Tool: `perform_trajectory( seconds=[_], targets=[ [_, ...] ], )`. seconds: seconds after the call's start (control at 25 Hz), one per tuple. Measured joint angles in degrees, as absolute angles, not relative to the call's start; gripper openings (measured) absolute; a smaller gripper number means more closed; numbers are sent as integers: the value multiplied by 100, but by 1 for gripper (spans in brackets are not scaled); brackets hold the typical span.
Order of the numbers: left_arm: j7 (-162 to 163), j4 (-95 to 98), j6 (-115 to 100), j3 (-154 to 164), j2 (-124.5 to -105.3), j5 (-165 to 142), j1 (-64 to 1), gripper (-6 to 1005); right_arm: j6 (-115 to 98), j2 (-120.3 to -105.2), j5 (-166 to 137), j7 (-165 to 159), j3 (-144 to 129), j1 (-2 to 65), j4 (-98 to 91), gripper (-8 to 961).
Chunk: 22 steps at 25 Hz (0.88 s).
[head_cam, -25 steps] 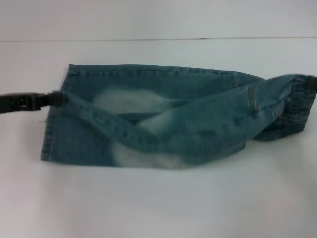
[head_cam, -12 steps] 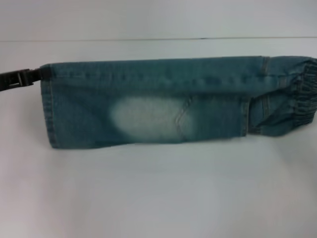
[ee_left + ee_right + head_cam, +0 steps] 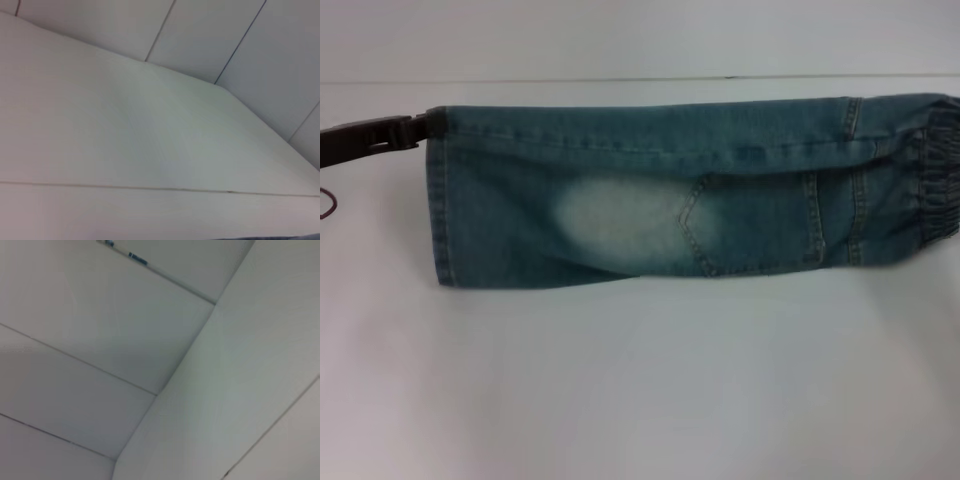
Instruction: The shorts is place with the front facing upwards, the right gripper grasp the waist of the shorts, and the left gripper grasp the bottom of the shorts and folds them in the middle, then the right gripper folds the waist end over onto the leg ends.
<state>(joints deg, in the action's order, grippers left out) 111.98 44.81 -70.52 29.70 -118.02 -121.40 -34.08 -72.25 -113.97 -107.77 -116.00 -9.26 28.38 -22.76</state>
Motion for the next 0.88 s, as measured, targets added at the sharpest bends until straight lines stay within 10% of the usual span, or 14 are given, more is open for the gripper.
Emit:
perform_trajectory(
  seconds=[0.68,0.88],
  targets=[
    [11181,4053,-6184,3239,-11915,-12172,-3635,42,-6140,-11675,-10545,-10608,-962,3158,-2198,181],
    [11207,4129,-6195,3300,-11900,-12181,-3674,245,-6038,-11667,-10442,-10222,-924,3148,-2265,240]
  ],
)
